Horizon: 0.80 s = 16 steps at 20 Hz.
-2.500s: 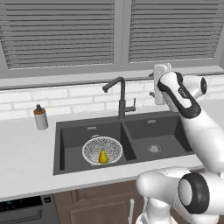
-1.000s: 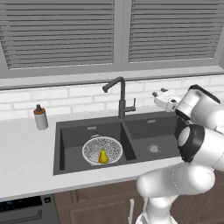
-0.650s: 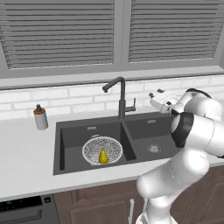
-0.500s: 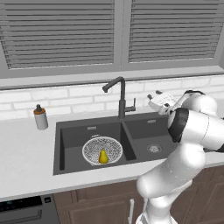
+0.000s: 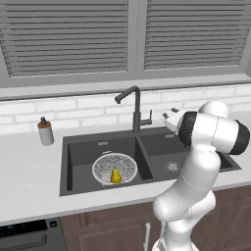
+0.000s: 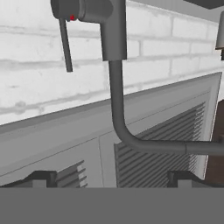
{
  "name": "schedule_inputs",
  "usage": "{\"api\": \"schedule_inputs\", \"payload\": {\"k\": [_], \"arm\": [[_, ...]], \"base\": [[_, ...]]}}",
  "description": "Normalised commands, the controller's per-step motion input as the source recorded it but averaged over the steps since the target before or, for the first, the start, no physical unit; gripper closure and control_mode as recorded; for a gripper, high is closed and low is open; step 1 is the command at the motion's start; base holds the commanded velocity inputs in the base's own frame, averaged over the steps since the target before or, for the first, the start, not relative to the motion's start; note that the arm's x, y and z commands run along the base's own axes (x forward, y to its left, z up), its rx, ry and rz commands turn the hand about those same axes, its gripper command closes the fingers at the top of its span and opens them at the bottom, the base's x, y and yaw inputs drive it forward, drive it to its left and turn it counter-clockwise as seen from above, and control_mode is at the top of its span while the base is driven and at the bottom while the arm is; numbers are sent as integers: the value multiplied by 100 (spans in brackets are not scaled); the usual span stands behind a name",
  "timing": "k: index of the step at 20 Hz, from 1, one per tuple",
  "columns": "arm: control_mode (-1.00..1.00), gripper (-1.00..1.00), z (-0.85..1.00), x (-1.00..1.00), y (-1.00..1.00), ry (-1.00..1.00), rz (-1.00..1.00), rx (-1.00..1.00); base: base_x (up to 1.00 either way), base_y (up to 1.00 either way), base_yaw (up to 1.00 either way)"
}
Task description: Put the colander in the sink, put the pear in the colander, and turn on the sink faucet and pour water over the colander.
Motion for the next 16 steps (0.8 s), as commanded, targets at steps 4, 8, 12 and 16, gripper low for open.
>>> {"api": "schedule_inputs", "payload": {"k": [4, 8, 12, 16], "arm": [[-100, -100, -12, 14, 0, 0, 1, 0], [-100, -100, -17, 18, 9, 0, 0, 0], [-100, -100, -14, 17, 20, 1, 0, 0], [-100, -100, -11, 19, 26, 2, 0, 0]], "base": [[0, 0, 0], [0, 0, 0], [0, 0, 0], [0, 0, 0]]}}
